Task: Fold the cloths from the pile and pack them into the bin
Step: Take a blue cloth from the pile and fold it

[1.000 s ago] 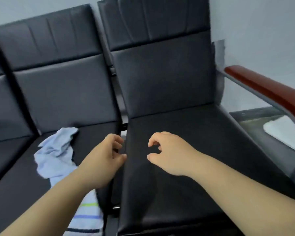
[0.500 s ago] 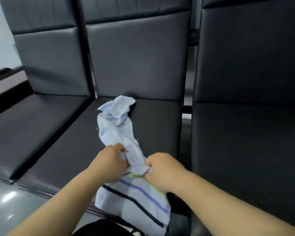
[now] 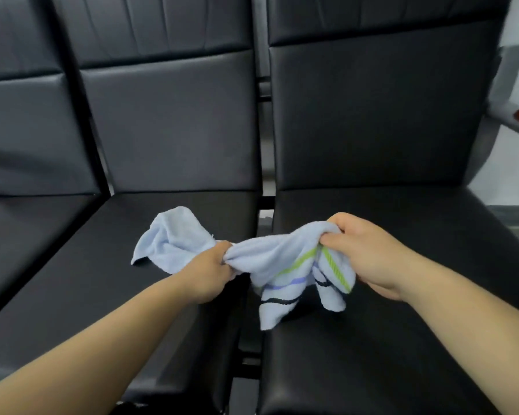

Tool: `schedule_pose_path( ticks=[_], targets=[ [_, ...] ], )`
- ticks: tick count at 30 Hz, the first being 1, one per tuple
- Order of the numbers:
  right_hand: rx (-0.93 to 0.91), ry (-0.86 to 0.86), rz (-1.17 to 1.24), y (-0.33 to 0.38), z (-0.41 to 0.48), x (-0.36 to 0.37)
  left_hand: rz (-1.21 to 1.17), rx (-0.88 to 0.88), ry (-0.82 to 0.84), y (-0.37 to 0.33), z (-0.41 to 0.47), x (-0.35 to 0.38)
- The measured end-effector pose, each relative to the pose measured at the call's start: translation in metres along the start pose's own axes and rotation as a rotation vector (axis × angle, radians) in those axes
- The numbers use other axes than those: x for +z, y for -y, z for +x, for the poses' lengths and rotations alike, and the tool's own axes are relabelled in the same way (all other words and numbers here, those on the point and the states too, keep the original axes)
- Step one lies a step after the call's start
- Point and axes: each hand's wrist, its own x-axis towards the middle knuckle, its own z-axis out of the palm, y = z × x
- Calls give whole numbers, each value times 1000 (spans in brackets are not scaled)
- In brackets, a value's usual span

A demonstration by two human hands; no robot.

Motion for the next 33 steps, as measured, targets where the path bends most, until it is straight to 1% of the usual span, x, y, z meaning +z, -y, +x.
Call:
schedule_pose_path(
  ticks=[2,4,8,10,11,12,14,15,16,17,18,19,21,22,23,24,28,30,32,33],
  targets=[
    [30,-85,-39,-5,-11,-26,-158,57,37,-39,4,10],
    [96,-148,-4,-10,-20,-47,-276,59,38,-72,8,25],
    [192,-251,255,-21,-31,-83,-473,140,88,-132,16,64],
    [193,-309,319,-27,-31,-98,-490,183,99,-151,21,80],
    [179,-341,256,-31,-29,-103,-447,209,87,-156,23,88],
    [177,-372,92,-36,-27,-109,-361,244,68,-156,27,98],
    [233,-385,-402,-48,-25,-117,-134,365,-15,-150,30,119],
    [238,-393,-613,-53,-25,-118,8,453,-90,-146,31,128],
    [220,-410,-743,-57,-24,-118,171,537,-157,-142,33,137],
    [181,-424,-811,-59,-23,-116,309,601,-202,-138,36,144],
    [140,-408,-833,-59,-23,-113,410,623,-201,-137,37,148],
    [117,-349,-821,-58,-24,-109,463,611,-161,-135,38,150],
    [160,-102,-801,-57,-25,-100,457,561,-64,-130,38,151],
    [196,21,-790,-58,-27,-95,462,571,-50,-125,38,151],
    [211,104,-804,-60,-28,-92,489,607,-60,-122,38,151],
    [212,141,-837,-63,-28,-89,524,639,-57,-119,36,151],
    [196,178,-942,-70,-27,-88,602,689,35,-114,27,147],
    [146,146,-1003,-72,-27,-88,575,709,23,-114,26,145],
    [88,50,-1019,-73,-26,-91,393,640,-20,-120,24,136],
    [94,20,-1020,-72,-25,-93,256,561,-37,-123,23,130]
  ],
)
